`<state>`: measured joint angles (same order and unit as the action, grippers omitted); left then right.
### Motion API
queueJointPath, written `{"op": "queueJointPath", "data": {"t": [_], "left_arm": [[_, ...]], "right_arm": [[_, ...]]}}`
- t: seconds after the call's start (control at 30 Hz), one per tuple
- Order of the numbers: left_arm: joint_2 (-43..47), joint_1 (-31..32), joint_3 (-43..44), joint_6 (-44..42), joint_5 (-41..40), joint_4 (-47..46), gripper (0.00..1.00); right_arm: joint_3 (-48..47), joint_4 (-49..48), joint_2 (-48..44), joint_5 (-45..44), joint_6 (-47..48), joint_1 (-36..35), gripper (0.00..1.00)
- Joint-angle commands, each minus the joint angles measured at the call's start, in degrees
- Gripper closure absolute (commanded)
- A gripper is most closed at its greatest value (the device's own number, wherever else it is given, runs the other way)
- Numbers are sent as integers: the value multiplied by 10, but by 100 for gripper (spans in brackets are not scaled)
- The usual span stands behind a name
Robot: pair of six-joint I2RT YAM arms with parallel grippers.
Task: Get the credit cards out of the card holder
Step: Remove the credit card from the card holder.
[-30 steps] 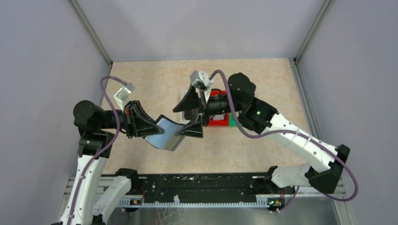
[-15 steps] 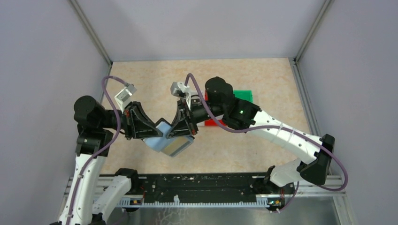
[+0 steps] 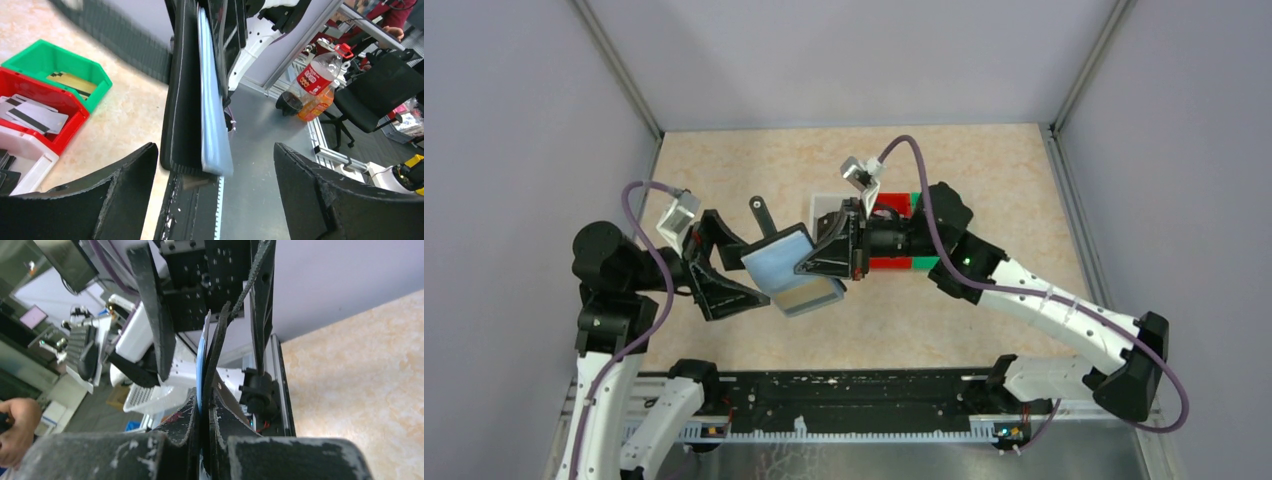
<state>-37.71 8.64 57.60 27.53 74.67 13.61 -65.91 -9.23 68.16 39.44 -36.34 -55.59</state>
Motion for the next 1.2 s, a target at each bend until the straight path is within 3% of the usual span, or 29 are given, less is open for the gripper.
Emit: {"op": "queueJointPath", "data": {"t": [0.0,0.3,0.47,0.53,0.97,1.07,1.17], "left_arm": [[14,0,-21,32,1,-41,14],[16,0,-45,131,4,-146,39],[12,0,-46,140,-7,-166,71],[13,0,-46,141,-16,-167,78],[11,0,-64,194,-39,-209,81],[10,0,-64,198,-43,-211,86],[10,0,-64,204,-51,-213,97]], "right_arm": [[16,-155,-38,-36,-78,9,100],[48,-236,-14,-38,-135,7,100],[50,-259,2,-43,-148,3,100],[52,-265,7,-45,-150,-2,100],[66,-266,21,-75,-164,-13,100],[71,-265,22,-76,-165,-13,100],[75,-264,22,-76,-168,-14,100]]}}
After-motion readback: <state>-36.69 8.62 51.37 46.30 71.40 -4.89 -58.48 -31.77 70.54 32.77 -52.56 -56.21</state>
